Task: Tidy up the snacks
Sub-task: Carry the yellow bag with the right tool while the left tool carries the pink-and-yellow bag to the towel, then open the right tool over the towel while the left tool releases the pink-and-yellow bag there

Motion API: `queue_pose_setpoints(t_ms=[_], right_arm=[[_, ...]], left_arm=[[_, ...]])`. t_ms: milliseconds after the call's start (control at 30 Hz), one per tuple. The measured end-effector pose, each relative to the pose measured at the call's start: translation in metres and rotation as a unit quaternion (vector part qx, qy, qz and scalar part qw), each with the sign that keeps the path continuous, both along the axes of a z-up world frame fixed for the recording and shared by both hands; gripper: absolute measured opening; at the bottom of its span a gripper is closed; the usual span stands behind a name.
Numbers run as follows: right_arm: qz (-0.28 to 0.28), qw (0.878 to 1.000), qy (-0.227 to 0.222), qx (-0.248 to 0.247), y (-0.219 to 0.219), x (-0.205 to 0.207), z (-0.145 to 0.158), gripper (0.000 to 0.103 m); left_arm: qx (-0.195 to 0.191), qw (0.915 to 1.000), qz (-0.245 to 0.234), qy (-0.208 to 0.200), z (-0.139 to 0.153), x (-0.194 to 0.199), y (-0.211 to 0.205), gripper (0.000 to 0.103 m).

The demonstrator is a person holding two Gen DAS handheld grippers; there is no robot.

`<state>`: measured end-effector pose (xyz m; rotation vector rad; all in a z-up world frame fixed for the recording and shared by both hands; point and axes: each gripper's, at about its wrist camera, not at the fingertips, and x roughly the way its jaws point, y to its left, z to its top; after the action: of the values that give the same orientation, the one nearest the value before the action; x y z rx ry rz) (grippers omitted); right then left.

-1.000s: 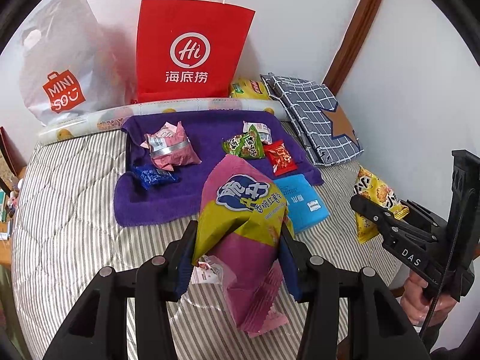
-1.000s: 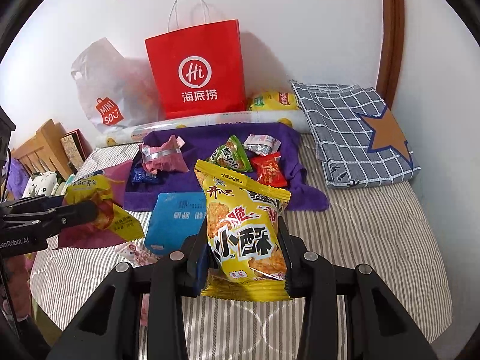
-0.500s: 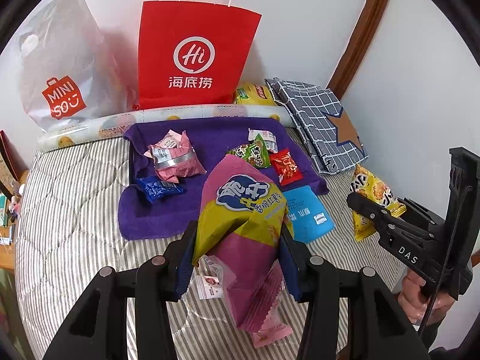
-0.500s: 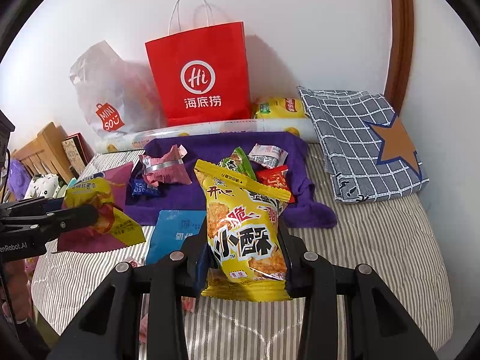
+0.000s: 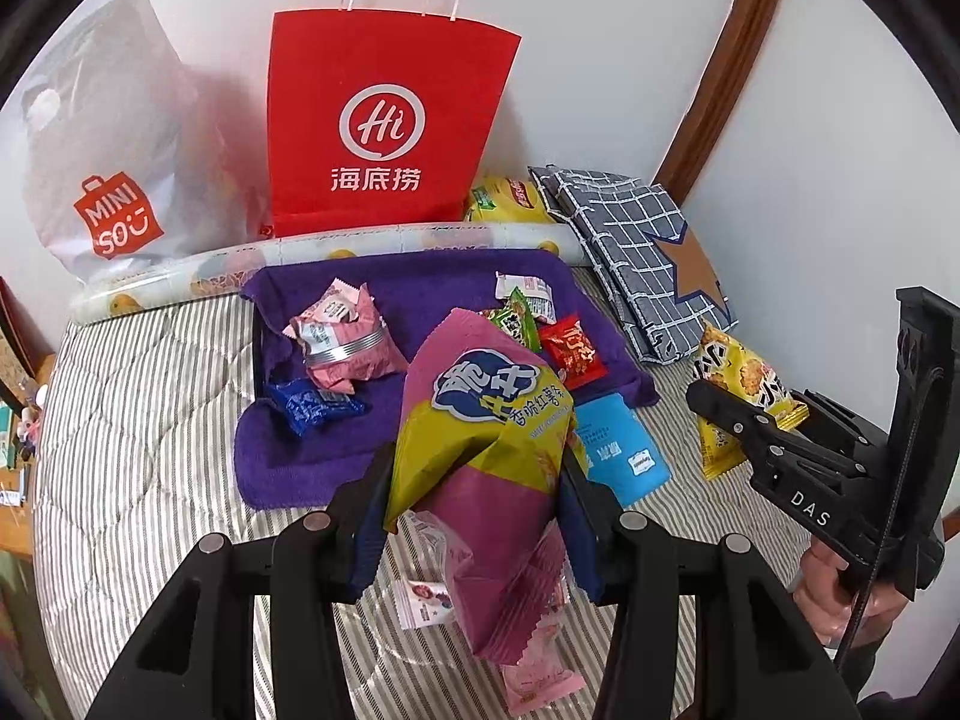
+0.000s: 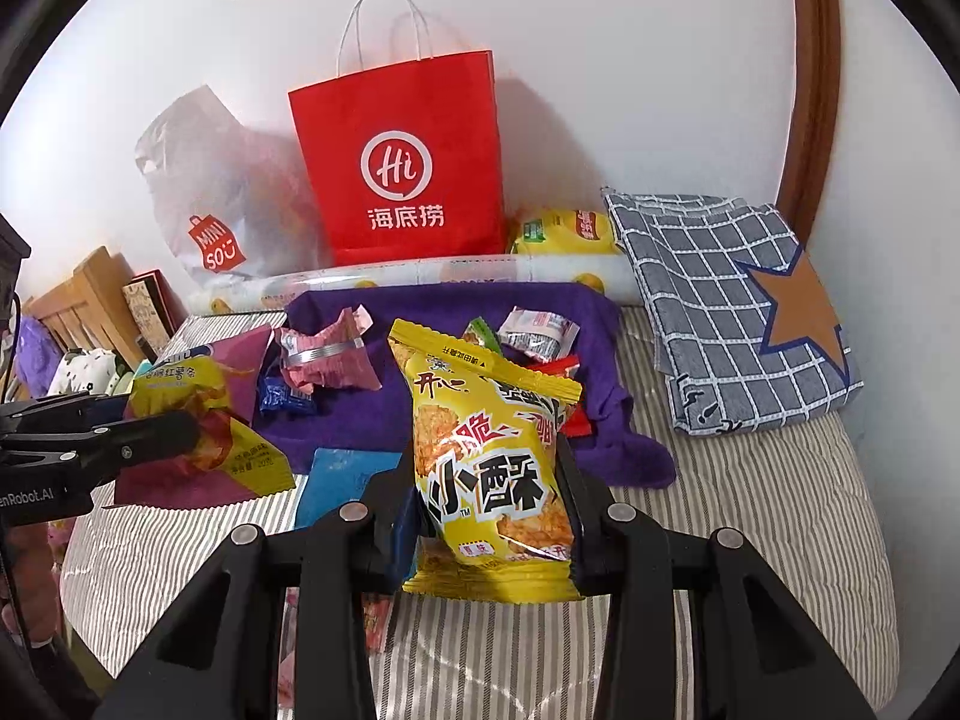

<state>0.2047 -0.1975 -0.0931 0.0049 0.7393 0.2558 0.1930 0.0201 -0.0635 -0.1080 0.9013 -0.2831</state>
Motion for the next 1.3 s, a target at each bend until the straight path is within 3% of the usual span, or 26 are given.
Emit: queue_pose_setpoints(t_ms=[467,833,1300], right_arm=[[-0.003,1.000,0.005,-0.009,0.000,0.031,-0.001,0.038],[0.008,1.000,0.019,-0.015,0.010,0.105,-0.005,0.038],[0.014,0.998,0.059,-0.020,0.015,0.182,-0.032,0.038]], left_arm=[[0.004,1.0000,0.003,0.005,-0.005,0.032,0.004,0.047],[0.003,0.9991,0.041,0.008,-0.006,0.083,0.032,0.047],[-0.007,0.9992,0.030,0.024,-0.029,0.151,0.014,0.047]])
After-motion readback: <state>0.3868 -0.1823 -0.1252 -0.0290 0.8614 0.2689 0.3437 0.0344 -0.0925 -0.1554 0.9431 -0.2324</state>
